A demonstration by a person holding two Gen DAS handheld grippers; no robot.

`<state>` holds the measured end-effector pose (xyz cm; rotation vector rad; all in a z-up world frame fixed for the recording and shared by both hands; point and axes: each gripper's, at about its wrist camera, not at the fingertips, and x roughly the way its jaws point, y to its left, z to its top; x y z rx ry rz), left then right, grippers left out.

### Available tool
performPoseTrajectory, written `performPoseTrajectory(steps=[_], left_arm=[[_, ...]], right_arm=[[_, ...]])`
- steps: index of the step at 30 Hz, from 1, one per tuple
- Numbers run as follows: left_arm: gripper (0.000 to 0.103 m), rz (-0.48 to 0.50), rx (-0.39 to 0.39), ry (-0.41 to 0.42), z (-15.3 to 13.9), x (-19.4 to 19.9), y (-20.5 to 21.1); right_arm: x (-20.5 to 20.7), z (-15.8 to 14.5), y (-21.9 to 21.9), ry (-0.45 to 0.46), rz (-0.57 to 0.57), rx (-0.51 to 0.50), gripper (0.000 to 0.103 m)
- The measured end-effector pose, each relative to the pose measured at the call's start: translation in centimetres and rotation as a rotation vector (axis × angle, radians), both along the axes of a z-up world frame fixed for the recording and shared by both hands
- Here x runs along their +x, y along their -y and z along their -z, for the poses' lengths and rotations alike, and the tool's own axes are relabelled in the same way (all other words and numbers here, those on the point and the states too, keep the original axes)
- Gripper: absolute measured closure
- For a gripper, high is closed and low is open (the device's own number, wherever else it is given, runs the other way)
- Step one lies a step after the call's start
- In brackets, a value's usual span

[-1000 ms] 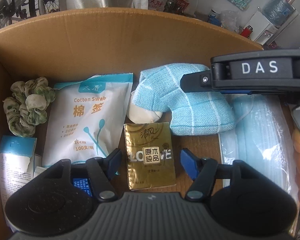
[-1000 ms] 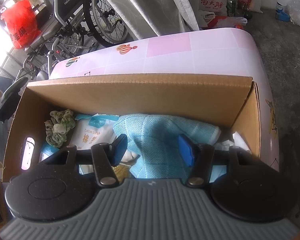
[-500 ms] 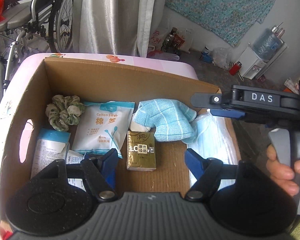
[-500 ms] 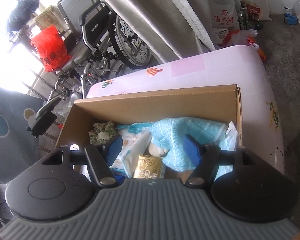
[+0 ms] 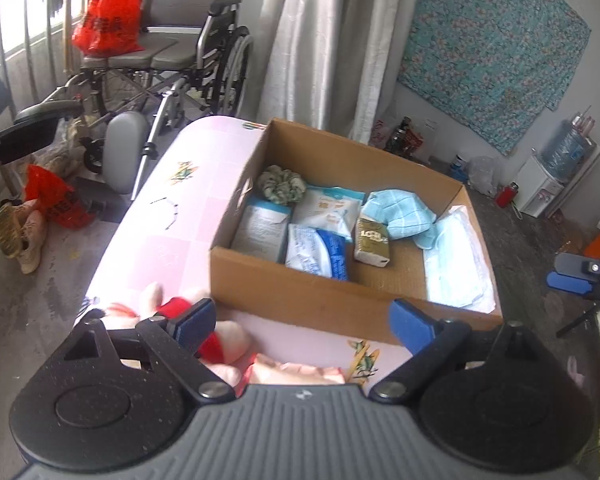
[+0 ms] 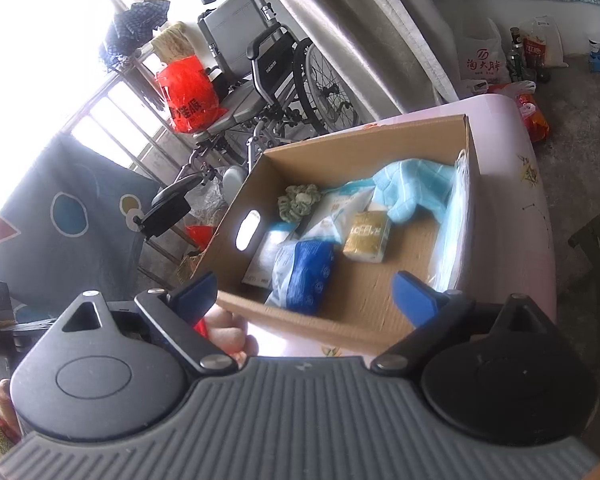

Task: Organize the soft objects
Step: 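Move both tools to the white plush doll and grasp it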

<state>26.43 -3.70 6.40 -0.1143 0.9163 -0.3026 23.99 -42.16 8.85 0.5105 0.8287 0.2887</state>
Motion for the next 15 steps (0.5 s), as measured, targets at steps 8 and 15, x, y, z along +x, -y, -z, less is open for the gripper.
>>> performPoseTrajectory(steps=[8,15], left_arm=[[0.009,-0.190,0.012,-0.007,2.6,-7.9,-6.6],[0.008,-0.282,0.037,0.025,4.1,-11.8,-10.1]], right_arm=[[-7.8,3.5,-6.7,-0.074,-0.020,0.073,0.002],[-10.0,5.2,-13.2,-0.126,-0.069,0.159,0.001]])
